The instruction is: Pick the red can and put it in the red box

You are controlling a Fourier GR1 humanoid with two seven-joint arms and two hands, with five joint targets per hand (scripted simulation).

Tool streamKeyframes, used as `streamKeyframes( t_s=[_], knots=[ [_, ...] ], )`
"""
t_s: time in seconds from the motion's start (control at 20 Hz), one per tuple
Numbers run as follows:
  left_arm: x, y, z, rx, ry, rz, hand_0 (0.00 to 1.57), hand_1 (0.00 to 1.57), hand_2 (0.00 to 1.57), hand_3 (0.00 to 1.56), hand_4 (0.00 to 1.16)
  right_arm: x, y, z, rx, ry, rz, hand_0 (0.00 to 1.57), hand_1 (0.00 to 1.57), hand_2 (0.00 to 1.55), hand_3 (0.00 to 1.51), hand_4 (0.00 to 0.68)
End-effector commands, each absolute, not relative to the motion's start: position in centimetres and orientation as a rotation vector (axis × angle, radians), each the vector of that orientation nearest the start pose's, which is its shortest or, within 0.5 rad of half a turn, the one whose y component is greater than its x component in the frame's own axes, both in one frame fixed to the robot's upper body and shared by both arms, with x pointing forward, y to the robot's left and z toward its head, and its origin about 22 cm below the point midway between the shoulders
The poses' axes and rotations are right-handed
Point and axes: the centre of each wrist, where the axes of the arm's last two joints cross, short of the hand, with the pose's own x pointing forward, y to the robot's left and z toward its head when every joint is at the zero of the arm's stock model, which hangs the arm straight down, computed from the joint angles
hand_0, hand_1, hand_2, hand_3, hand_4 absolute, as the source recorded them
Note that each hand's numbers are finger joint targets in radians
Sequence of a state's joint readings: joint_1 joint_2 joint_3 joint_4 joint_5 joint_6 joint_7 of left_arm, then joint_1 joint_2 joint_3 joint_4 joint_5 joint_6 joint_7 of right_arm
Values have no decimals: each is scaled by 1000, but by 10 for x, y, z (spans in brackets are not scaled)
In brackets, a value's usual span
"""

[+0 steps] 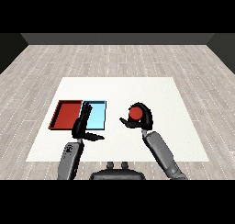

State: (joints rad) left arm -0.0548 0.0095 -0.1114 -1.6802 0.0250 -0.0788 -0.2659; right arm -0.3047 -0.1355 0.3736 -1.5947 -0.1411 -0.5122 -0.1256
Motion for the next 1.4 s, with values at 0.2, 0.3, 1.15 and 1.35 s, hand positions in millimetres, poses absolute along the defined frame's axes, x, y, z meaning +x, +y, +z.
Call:
streamKeyframes(
  t_s=[0.2, 0.3, 1.15, 1.35],
  knots=[
    [251, 176, 44, -255, -1964, -216, 0, 0, 0, 0, 0, 296, -141, 84, 30, -2006, -17, 1557, 1557, 1457, 1409, 598],
    [247, 160, 33, -295, -1952, -226, 0, 0, 0, 0, 0, 308, -109, 99, 31, -2031, -14, 1571, 1571, 1459, 1399, 637],
    [270, 98, 16, -391, -1793, -272, 0, 0, 0, 0, 0, 297, -106, 95, 64, -2108, -19, 1571, 1571, 1476, 1412, 655],
    [262, 101, 15, -458, -1754, -230, 0, 0, 0, 0, 0, 277, -109, 101, 82, -2101, 9, 1571, 1571, 1478, 1414, 651]
  ],
)
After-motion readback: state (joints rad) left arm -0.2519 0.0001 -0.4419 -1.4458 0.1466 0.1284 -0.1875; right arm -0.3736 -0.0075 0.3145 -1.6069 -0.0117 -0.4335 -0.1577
